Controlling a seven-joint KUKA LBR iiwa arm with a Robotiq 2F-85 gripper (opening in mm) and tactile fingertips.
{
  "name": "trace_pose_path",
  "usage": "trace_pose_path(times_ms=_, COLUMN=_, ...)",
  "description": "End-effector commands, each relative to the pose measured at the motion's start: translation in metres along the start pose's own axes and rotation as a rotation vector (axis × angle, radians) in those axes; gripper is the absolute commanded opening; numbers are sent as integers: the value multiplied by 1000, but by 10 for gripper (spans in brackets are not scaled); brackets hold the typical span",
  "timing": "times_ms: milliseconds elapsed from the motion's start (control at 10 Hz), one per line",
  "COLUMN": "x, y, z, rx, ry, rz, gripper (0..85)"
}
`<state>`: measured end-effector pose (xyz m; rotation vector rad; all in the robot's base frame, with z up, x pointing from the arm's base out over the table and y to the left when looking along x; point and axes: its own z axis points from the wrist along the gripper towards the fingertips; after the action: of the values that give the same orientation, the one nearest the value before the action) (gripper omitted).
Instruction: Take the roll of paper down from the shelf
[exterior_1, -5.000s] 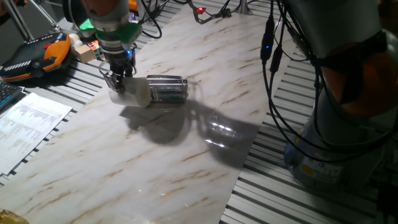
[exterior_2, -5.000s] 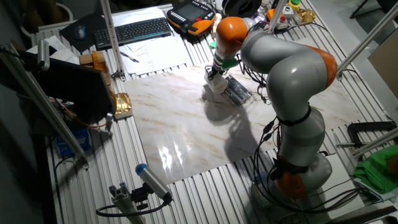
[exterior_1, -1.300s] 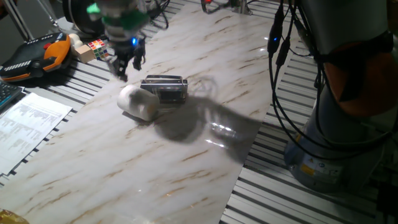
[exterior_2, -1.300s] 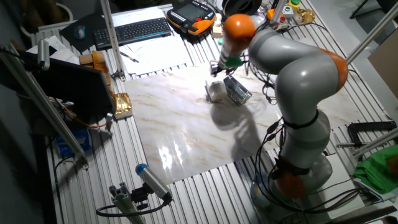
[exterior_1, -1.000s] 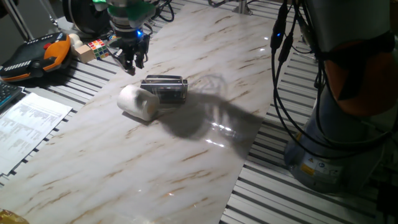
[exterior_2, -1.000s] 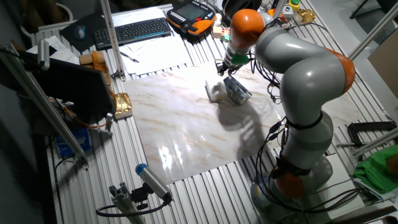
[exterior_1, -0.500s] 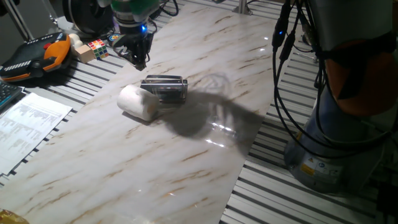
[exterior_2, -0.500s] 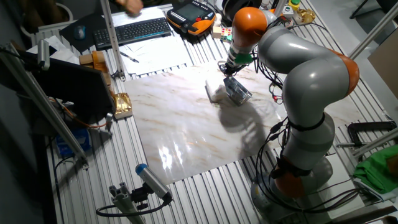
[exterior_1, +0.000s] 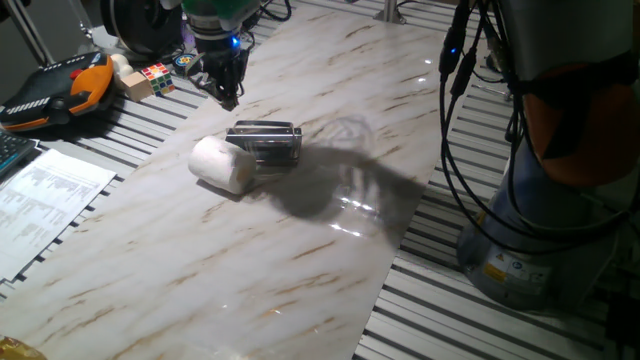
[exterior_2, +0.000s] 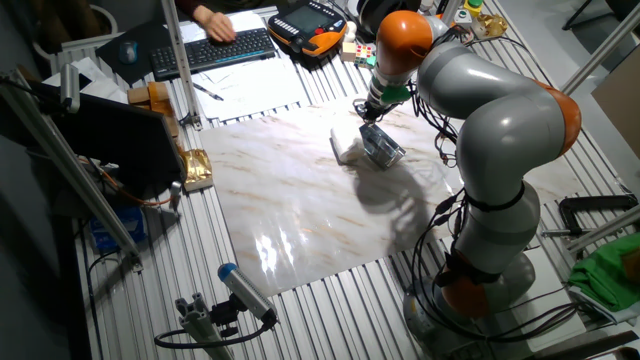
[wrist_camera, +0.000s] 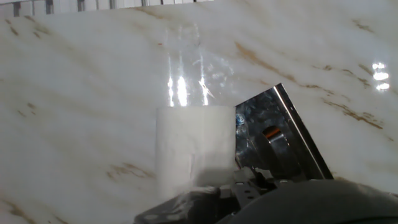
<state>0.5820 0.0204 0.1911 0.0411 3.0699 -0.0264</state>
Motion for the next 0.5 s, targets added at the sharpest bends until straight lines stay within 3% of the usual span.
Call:
trace_pose_path(times_ms=0, x=0, y=0, z=0, rx=5, ry=6, rz=-5, gripper=7)
trace_pose_path(times_ms=400, x=1, y=0, z=0, rx=20, ry=6, rz=-14, gripper=7)
